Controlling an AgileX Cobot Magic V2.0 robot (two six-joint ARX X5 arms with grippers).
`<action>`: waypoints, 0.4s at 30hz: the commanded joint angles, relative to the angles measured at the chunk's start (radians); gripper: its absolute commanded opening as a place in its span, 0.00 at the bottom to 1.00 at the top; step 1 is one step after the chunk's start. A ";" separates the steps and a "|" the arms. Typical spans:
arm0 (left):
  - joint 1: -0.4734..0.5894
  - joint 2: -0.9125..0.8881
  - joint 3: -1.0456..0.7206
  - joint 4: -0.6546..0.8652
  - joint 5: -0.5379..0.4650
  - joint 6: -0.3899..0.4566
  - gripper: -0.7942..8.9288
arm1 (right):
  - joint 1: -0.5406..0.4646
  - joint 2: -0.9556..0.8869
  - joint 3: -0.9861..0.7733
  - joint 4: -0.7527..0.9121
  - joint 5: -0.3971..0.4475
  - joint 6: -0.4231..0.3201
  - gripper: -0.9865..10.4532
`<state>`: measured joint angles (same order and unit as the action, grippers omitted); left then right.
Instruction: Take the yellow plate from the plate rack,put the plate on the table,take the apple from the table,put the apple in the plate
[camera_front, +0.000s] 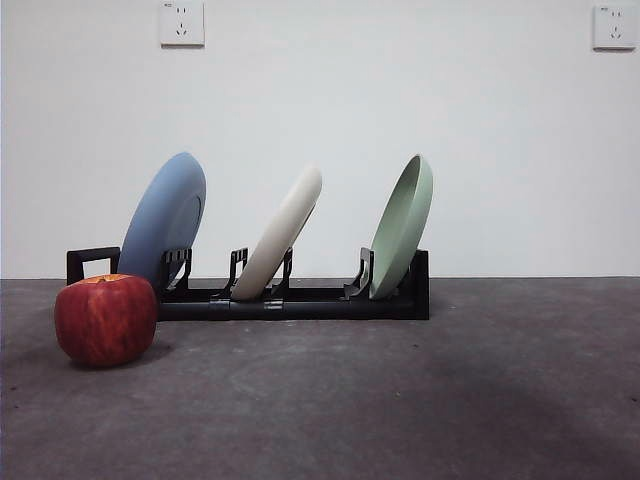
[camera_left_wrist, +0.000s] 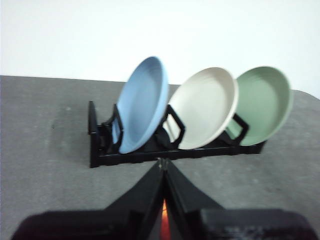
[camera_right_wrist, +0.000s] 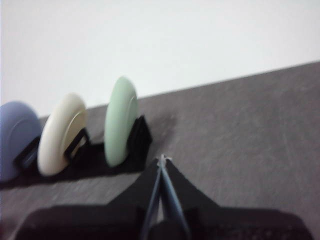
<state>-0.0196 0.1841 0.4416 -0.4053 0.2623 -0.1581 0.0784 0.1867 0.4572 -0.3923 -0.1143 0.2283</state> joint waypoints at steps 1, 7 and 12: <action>0.001 0.064 0.109 -0.073 0.051 0.013 0.08 | 0.000 0.075 0.111 -0.104 -0.047 -0.035 0.08; 0.001 0.201 0.322 -0.252 0.189 0.048 0.08 | 0.000 0.238 0.338 -0.349 -0.169 -0.146 0.08; -0.011 0.267 0.447 -0.361 0.223 0.077 0.08 | 0.000 0.336 0.486 -0.498 -0.238 -0.219 0.08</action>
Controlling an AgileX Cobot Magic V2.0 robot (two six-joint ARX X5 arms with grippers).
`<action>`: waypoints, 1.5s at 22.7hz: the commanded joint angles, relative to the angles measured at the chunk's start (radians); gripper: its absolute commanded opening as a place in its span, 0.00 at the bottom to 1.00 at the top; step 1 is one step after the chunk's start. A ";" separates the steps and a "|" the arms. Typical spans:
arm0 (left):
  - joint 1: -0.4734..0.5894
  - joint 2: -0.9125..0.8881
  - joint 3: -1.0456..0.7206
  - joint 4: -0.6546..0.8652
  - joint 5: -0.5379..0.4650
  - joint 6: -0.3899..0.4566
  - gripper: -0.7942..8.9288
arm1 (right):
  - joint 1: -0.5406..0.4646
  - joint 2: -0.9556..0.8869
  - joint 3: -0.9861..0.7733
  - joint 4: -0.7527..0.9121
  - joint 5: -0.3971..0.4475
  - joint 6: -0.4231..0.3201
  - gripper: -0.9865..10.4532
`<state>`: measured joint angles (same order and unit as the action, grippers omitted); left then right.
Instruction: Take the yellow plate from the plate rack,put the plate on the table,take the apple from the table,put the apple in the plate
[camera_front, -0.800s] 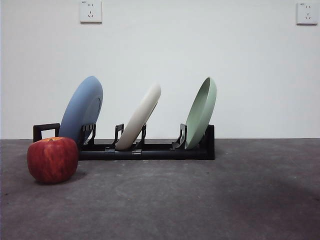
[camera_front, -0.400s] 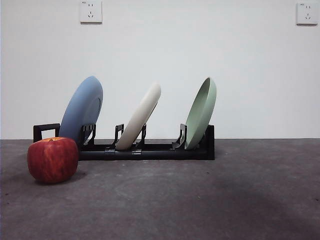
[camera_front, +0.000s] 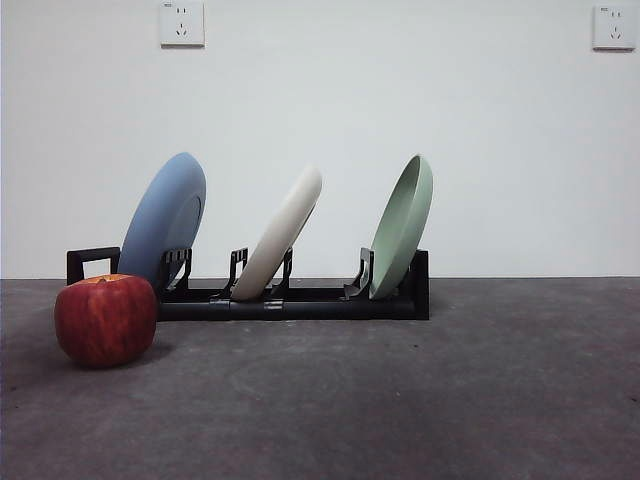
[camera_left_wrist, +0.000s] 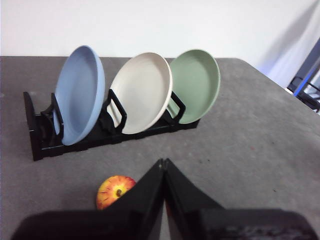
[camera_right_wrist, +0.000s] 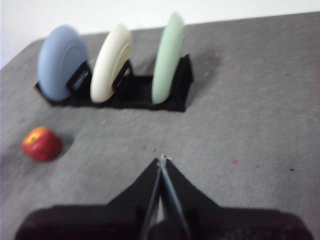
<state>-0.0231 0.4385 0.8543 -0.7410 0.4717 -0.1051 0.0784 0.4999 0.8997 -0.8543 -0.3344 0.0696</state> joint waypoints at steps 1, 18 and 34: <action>-0.011 0.021 0.053 -0.043 0.028 0.029 0.08 | 0.000 0.039 0.067 -0.060 -0.019 -0.074 0.08; -0.024 0.071 0.106 -0.119 0.165 0.026 0.73 | 0.000 0.100 0.158 -0.168 -0.150 -0.159 0.61; -0.198 0.612 0.328 0.148 0.153 0.055 0.73 | 0.000 0.169 0.158 -0.164 -0.201 -0.152 0.61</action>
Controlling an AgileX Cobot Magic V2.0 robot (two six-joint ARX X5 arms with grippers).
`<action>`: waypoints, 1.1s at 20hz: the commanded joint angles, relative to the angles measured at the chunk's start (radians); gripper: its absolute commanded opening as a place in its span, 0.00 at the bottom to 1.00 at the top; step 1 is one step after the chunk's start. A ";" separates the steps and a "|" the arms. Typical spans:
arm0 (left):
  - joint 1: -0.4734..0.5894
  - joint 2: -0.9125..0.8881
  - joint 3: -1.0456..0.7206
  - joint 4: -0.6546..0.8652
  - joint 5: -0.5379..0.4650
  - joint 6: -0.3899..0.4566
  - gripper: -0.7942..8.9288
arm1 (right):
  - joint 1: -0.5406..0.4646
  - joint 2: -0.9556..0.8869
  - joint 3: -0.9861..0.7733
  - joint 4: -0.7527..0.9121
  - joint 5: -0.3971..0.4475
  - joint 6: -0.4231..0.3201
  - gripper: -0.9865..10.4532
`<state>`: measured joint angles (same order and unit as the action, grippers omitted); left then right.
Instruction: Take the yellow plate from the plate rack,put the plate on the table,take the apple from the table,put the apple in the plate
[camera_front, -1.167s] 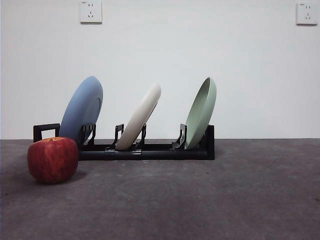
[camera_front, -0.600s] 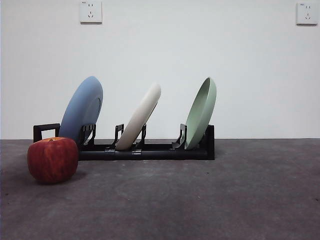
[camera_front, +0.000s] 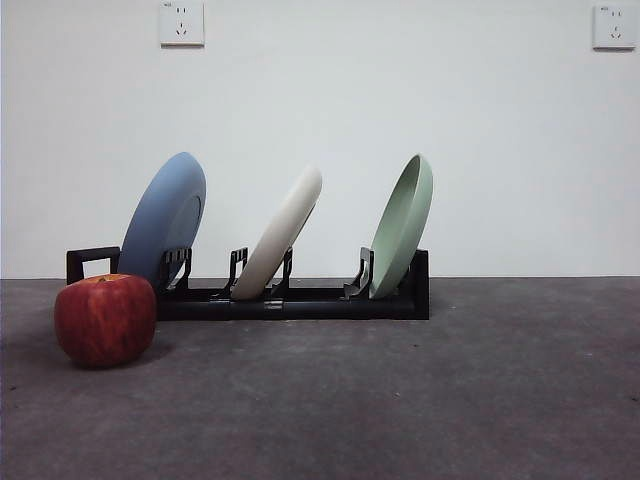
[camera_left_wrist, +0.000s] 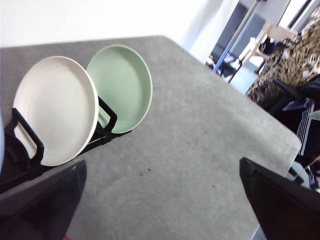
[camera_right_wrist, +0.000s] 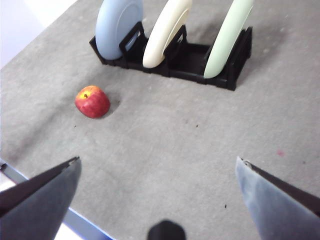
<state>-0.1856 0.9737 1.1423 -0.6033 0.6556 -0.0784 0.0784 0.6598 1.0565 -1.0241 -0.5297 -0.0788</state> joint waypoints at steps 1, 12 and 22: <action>-0.067 0.140 0.080 0.011 -0.068 0.051 0.73 | 0.000 0.018 0.002 0.006 -0.006 -0.004 0.61; -0.231 0.725 0.388 0.230 -0.373 0.181 0.73 | 0.000 0.074 0.002 0.004 -0.006 -0.003 0.61; -0.233 0.942 0.388 0.321 -0.394 0.187 0.72 | 0.000 0.097 0.002 0.003 -0.005 -0.003 0.61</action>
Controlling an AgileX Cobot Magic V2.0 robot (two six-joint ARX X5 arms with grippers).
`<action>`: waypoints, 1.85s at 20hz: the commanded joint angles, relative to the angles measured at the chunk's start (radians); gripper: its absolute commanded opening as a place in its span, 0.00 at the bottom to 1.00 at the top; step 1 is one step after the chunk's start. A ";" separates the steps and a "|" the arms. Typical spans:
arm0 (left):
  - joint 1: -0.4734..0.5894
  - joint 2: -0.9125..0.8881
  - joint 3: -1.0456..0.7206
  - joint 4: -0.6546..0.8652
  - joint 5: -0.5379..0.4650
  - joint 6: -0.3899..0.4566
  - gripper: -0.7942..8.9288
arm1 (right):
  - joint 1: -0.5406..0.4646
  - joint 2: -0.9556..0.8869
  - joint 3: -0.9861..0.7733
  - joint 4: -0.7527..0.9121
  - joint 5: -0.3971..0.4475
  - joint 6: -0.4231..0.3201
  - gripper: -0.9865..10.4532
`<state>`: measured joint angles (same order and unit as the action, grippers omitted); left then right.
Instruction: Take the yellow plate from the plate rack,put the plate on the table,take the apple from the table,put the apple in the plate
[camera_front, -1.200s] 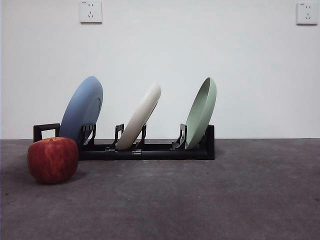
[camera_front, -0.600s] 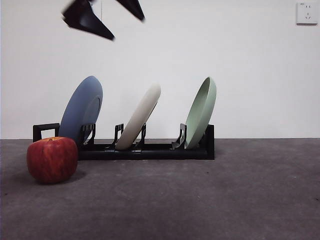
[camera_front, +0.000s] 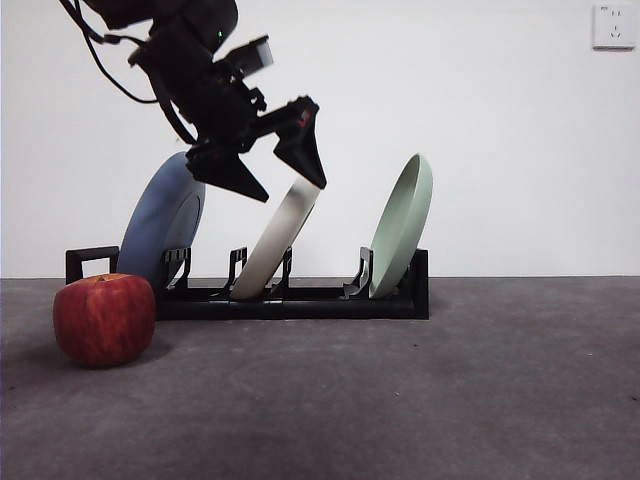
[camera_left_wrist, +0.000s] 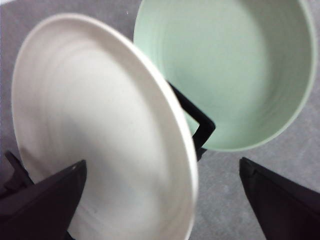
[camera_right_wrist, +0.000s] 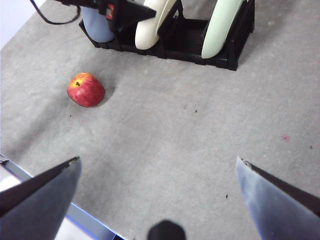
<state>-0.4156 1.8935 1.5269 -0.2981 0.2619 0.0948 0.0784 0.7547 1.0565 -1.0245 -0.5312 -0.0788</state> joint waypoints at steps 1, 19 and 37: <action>-0.003 0.026 0.003 0.013 -0.001 0.014 0.69 | 0.000 0.006 0.002 0.005 -0.004 -0.003 0.61; -0.010 0.034 0.003 -0.030 0.149 -0.016 0.07 | 0.000 0.028 0.002 0.003 -0.004 -0.003 0.61; -0.040 -0.177 0.334 -0.523 0.171 0.084 0.07 | 0.000 0.028 0.002 0.003 -0.004 -0.004 0.61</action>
<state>-0.4427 1.7203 1.8610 -0.8097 0.4252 0.1200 0.0784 0.7841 1.0565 -1.0245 -0.5316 -0.0788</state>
